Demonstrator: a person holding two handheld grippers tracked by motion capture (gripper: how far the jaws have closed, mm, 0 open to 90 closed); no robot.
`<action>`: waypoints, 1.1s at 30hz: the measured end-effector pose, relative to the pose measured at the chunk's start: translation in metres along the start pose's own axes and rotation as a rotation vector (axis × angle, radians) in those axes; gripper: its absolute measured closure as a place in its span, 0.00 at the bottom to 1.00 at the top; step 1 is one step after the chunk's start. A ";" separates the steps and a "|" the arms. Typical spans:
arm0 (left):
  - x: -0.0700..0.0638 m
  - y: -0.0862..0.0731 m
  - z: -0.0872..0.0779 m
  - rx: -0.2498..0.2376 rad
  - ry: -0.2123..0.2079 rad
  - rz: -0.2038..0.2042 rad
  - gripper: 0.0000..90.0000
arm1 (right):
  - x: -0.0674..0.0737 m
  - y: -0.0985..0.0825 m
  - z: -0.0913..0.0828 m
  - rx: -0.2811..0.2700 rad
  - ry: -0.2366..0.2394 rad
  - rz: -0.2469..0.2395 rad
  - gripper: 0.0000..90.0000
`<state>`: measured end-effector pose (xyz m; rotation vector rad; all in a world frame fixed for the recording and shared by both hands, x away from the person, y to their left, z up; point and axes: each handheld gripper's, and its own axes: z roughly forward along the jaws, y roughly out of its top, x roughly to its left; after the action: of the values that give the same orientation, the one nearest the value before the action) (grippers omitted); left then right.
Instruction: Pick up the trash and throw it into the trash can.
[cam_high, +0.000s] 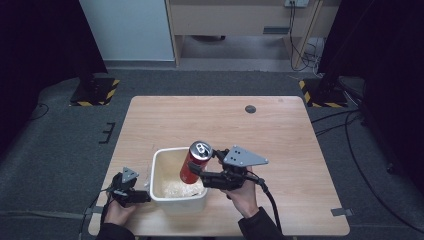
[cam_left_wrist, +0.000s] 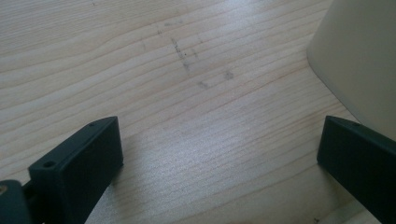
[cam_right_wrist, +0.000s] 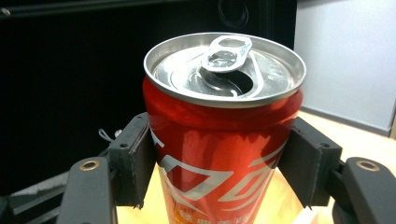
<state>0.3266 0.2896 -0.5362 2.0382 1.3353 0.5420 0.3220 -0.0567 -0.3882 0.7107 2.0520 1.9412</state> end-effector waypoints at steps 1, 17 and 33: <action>0.000 0.000 0.000 0.001 0.000 0.001 0.00 | 0.000 0.000 0.000 0.000 0.000 0.000 0.37; 0.000 0.000 0.000 0.001 0.000 0.001 0.00 | 0.004 -0.034 0.021 0.134 -0.010 -0.040 0.36; 0.000 0.000 0.000 0.000 0.000 0.000 0.00 | 0.005 -0.032 0.018 0.124 -0.006 -0.040 0.30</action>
<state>0.3266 0.2896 -0.5362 2.0387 1.3352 0.5422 0.3203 -0.0382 -0.4209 0.6953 2.1810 1.8006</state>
